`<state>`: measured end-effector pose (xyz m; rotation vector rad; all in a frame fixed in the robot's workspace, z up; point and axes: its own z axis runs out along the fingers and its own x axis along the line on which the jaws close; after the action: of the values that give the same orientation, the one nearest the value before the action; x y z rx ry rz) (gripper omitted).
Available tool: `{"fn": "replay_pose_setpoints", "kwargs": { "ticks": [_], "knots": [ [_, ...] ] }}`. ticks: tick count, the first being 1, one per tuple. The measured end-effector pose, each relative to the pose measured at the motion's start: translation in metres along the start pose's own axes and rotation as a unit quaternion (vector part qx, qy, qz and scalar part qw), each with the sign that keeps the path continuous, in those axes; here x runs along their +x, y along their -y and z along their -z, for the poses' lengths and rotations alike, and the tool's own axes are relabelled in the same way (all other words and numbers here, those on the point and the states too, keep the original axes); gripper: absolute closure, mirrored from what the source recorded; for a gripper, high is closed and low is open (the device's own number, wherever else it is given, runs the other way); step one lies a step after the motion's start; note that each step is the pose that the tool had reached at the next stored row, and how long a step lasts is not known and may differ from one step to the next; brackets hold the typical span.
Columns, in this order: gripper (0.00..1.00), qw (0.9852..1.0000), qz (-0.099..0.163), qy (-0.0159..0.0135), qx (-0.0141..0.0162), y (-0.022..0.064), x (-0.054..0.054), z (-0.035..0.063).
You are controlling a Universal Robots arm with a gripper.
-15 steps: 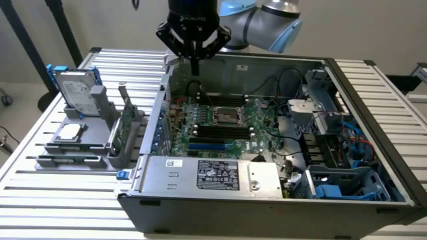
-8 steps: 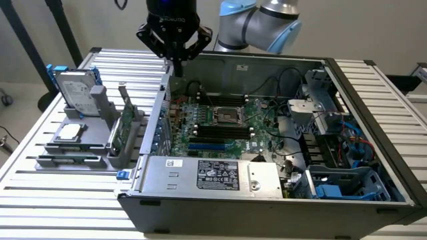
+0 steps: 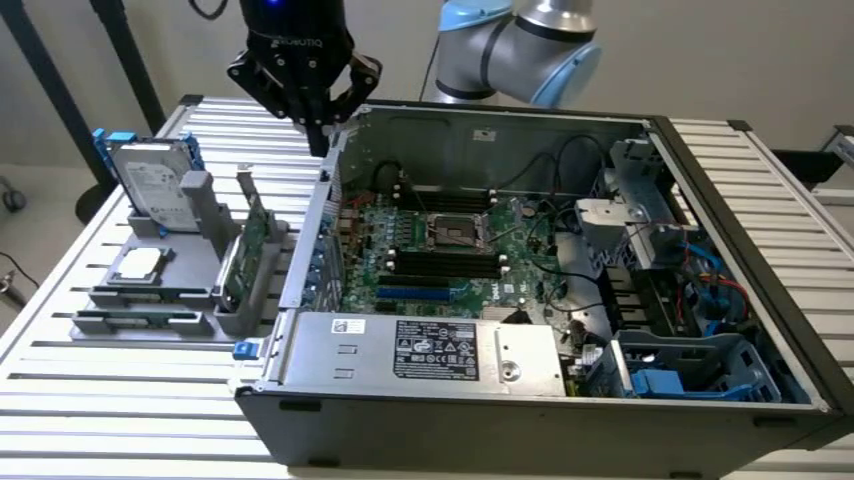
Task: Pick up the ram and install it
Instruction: 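Reach for the ram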
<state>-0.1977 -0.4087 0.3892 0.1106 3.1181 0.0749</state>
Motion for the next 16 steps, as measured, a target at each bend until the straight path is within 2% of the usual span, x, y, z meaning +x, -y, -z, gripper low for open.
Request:
{"fn": "replay_pose_setpoints", "kwargs": {
  "ticks": [16],
  "knots": [
    [0.89, 1.0, 0.0, 0.0, 0.0, 0.0114, 0.072, -0.0062]
  ]
}}
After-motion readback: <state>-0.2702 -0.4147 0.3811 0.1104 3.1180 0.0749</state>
